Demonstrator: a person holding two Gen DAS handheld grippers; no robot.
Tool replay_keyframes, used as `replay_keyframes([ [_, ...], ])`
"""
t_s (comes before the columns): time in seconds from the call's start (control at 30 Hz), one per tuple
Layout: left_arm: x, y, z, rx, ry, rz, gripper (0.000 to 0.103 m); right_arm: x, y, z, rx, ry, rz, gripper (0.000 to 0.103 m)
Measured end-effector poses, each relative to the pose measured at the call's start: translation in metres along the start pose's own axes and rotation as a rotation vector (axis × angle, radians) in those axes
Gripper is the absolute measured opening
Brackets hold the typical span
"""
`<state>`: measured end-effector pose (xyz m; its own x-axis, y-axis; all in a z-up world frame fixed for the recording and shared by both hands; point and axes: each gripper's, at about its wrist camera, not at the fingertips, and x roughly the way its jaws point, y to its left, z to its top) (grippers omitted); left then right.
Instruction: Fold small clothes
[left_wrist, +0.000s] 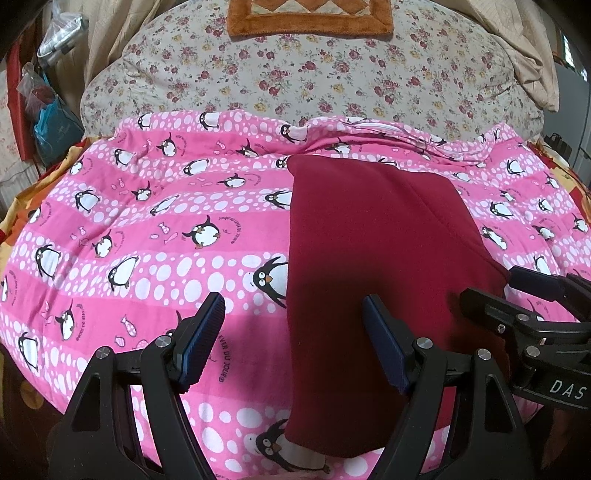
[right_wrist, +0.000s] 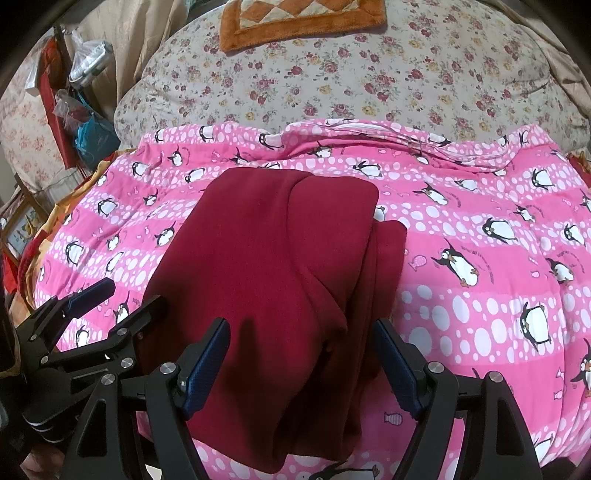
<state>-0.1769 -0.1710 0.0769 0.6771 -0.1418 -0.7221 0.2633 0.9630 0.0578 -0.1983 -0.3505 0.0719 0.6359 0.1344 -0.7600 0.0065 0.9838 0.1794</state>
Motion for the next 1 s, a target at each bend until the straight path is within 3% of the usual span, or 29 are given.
replay_keyframes([
  [1.0, 0.0047, 0.003, 0.0045, -0.012, -0.003, -0.038, 0.077, 0.004, -0.0002, 0.0023, 0.003, 0.009, 0.005, 0.077],
])
